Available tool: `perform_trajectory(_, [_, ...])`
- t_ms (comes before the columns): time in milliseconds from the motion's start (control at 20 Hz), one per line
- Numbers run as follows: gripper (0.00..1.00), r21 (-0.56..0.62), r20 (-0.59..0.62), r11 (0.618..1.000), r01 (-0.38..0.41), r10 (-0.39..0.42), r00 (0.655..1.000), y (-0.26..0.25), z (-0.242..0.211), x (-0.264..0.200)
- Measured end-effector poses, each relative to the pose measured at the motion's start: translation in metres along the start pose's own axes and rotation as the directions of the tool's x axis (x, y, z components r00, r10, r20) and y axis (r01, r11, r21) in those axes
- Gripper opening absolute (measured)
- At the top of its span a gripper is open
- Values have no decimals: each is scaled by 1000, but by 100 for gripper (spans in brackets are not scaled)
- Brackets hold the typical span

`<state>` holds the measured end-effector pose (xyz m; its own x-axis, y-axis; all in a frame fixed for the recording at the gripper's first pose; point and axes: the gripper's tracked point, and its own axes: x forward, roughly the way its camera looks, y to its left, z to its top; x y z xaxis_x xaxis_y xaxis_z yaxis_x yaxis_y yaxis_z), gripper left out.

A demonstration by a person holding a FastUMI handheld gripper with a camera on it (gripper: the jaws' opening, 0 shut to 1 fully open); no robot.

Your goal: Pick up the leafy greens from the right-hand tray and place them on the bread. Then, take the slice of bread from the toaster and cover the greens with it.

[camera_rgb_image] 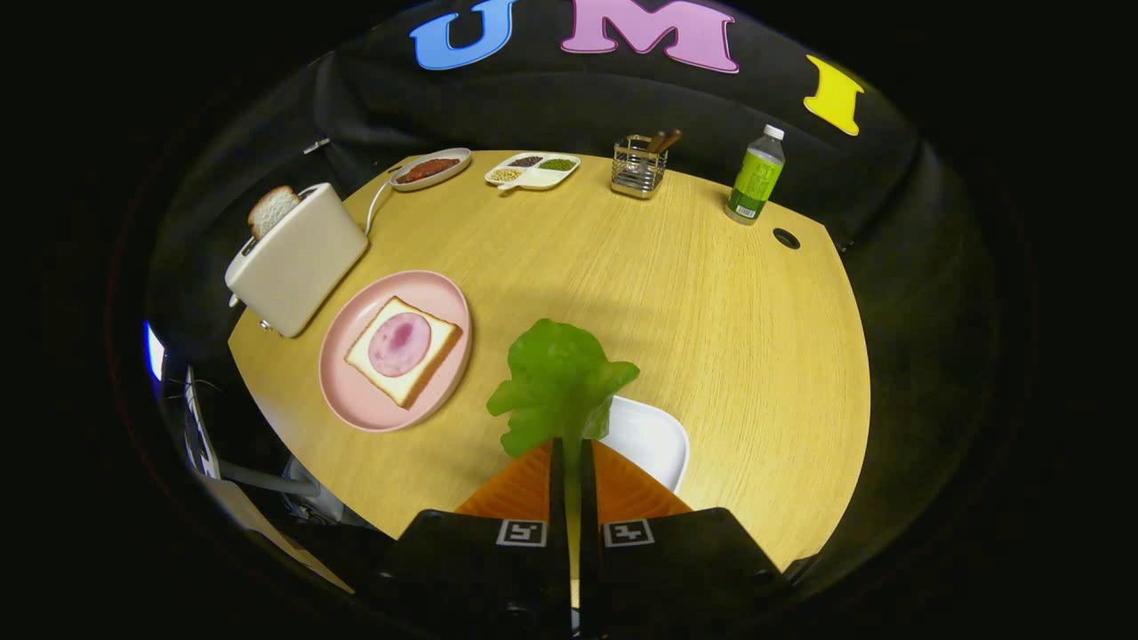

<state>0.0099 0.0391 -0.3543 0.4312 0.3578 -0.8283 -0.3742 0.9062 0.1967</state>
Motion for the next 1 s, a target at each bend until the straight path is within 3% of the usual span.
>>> perform_trajectory(400, [10, -29, 66, 995, -96, 97, 993, 113, 52, -9])
perform_trajectory(850, [11, -71, 19, 991, -109, 110, 994, 170, 65, 24])
perform_trajectory(950, [15, -71, 19, 994, -84, 85, 996, 167, 67, 33])
perform_trajectory(1000, [37, -72, 23, 995, -72, 74, 997, 165, 69, 35])
